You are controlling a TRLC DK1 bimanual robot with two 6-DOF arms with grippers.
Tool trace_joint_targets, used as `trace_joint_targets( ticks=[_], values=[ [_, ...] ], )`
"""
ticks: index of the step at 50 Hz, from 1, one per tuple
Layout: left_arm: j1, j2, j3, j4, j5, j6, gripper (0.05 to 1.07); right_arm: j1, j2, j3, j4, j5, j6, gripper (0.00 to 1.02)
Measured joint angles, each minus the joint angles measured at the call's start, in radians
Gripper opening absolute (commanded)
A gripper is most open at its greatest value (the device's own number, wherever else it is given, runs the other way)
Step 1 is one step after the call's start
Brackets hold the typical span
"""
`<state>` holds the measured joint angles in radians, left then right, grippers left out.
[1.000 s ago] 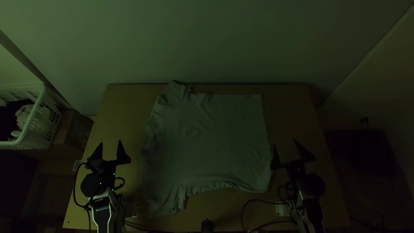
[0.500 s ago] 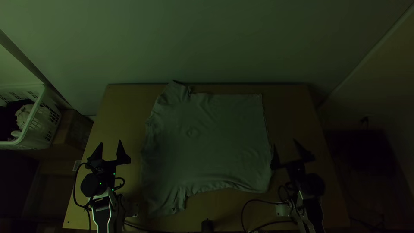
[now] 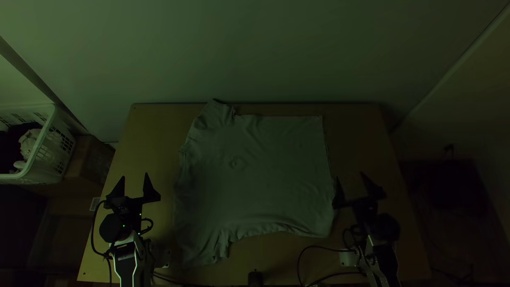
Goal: Fold the t-shirt
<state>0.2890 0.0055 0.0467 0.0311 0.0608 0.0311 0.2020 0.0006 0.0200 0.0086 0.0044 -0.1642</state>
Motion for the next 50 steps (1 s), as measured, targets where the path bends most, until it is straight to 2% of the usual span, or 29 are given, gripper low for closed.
trace_joint_targets(
  ticks=[11, 21, 37, 50],
  values=[
    [0.003, 0.000, 0.002, 0.047, -0.017, 0.026, 1.02, -0.014, 0.000, 0.014, -0.023, 0.006, 0.021, 0.99],
    [-0.004, 0.040, 0.042, 0.064, -0.016, 0.051, 1.02, 0.035, 0.038, 0.074, 0.029, 0.007, 0.034, 0.99],
    [-0.025, 0.373, 0.314, 0.201, -0.017, 0.069, 1.02, 0.039, 0.438, 0.331, 0.150, 0.007, 0.034, 0.99],
    [-0.122, 0.708, 0.634, 0.226, -0.021, 0.069, 1.02, -0.016, 0.767, 0.591, 0.164, 0.007, 0.034, 0.99]
  ],
)
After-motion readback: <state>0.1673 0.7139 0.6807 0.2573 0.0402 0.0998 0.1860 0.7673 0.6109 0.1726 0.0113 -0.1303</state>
